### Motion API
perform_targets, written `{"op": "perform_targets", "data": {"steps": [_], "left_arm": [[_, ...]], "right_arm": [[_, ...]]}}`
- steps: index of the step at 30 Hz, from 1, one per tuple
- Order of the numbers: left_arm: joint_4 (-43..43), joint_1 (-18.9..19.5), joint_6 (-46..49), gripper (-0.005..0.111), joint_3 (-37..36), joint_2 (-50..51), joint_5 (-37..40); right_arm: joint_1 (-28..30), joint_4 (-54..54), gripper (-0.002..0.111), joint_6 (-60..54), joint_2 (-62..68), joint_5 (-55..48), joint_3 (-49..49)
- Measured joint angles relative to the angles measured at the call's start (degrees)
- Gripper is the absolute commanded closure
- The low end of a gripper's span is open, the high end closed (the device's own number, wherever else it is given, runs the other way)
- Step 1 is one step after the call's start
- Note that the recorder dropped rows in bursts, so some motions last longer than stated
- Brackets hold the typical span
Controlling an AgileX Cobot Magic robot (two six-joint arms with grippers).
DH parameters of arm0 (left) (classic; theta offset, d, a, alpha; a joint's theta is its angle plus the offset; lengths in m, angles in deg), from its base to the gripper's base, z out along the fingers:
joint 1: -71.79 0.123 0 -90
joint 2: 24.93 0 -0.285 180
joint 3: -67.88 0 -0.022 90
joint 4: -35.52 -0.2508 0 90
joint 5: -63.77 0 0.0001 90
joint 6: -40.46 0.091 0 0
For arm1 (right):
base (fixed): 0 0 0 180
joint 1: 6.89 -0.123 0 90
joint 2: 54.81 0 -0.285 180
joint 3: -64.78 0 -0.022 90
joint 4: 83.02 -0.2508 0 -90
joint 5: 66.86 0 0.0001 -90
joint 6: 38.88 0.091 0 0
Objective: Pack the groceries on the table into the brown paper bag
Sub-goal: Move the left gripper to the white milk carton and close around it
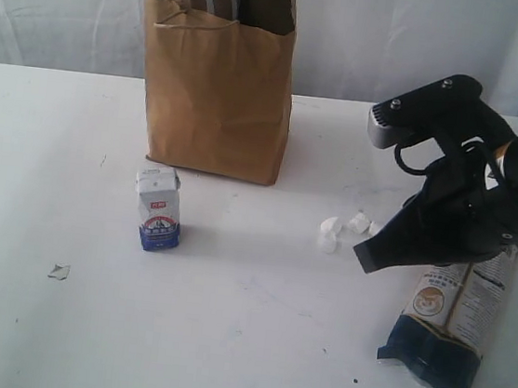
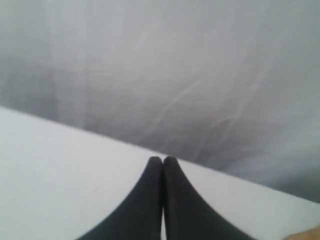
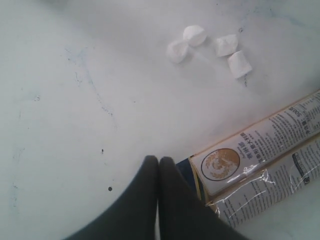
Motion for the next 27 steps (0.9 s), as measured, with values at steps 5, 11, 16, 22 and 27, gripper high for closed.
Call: {"op": "perform_targets", "data": {"steps": [5, 11, 16, 22, 27], "left_arm": [[0.00, 0.00, -0.37, 0.107, -11.73, -3.19, 15.02], [0.00, -2.27, 2.96, 0.107, -25.32, -9.10, 27.49], [0.11, -9.25, 8.60, 0.107, -34.90, -16.81, 32.95], [0.48, -15.58, 9.29, 0.106, -38.08, -21.17, 10.81], [0.56, -17.04, 14.03, 0.070, -38.34, -20.58, -5.23]], "right_arm": [[0.00, 0.34, 0.108, 0.00, 0.00, 2.04, 0.00], [0.00, 3.52, 0.108, 0.00, 0.00, 3.06, 0.00], [0.00, 11.59, 0.108, 1.17, 0.00, 3.06, 0.00], [0.00, 17.07, 0.108, 5.83, 0.00, 3.15, 0.00], [0.00, 17.43, 0.108, 9.75, 0.00, 3.15, 0.00]]}}
